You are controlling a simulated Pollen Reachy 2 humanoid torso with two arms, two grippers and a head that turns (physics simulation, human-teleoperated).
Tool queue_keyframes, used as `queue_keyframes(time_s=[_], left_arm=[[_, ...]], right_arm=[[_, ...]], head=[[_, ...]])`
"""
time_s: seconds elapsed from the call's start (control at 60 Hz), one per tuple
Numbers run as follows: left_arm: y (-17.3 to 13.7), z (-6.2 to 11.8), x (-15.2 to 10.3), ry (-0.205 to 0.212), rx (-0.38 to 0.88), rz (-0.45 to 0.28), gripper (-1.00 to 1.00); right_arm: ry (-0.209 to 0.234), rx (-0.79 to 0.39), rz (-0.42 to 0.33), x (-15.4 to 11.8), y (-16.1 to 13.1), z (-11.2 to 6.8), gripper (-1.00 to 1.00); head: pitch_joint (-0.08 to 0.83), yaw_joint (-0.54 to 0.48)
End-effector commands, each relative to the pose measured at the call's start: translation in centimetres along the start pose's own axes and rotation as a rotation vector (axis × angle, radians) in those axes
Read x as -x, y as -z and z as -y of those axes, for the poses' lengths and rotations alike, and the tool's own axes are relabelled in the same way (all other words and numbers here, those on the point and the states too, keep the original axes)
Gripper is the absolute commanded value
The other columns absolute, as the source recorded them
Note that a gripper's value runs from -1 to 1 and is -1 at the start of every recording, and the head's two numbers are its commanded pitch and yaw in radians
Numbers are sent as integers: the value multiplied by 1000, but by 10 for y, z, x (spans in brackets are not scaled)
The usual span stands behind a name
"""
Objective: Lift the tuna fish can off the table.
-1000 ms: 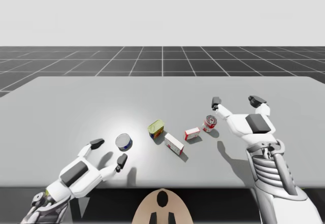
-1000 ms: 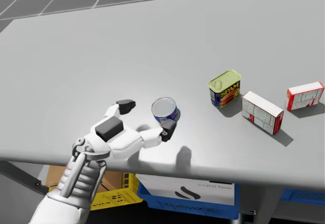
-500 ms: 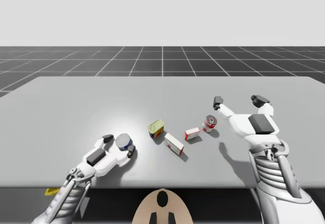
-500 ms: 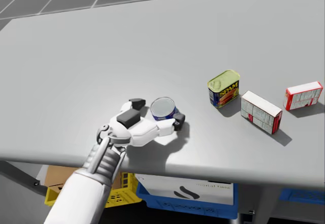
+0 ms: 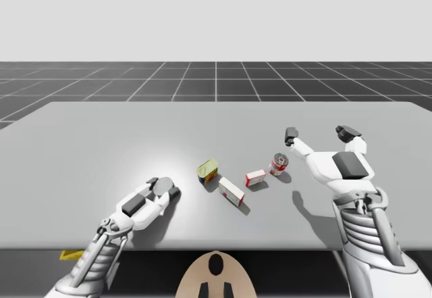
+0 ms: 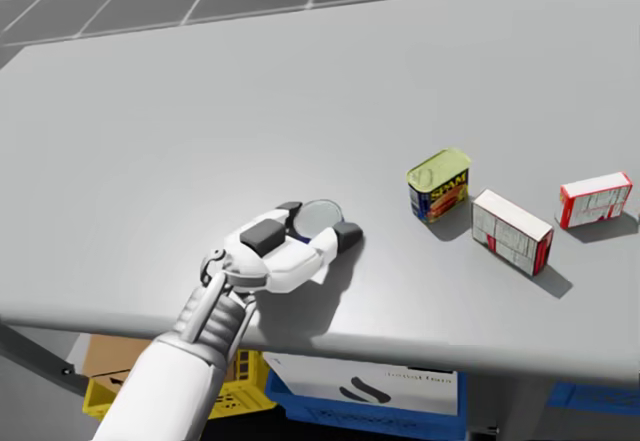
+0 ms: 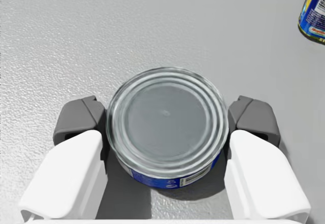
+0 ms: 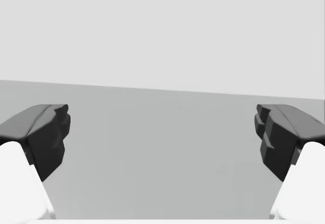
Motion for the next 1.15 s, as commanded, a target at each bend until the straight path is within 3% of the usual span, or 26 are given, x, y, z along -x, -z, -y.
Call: queue_keyframes(time_s=[0.017,0.317,0.483,0.567,0.683,0.917,0.933,0.95,1.05,1.15], left_arm=[[1,2,10,-2,-3,-36,968],[-3,5,11,9,-11,-23,977],[-9,6,2,4,-5,-10,1000],[-19,8,-10,-20,9,-12,1000],[-34,7,-32,-14,4,26,997],[-75,1,-99,30,-30,182,1000],[-77,1,-102,32,-33,190,1000],[-84,0,-112,38,-43,216,1000],[-101,0,-138,47,-78,288,1000],[-129,1,-173,51,-113,420,1000]], right_arm=[[-1,0,1,0,-1,0,-1000],[-2,2,1,0,-1,0,-1000],[-5,1,1,0,-1,1,-1000],[-4,0,1,0,-1,1,-1000],[-5,-1,2,0,0,1,-1000],[-3,34,6,0,3,3,-1000],[11,33,-9,0,3,3,-1000],[69,43,-5,0,4,2,-1000],[91,43,-5,1,8,3,-1000],[99,45,4,2,9,5,-1000]], head=[[672,297],[415,318],[382,326],[374,327],[371,328],[358,328],[357,327],[356,327],[348,326],[345,322]])
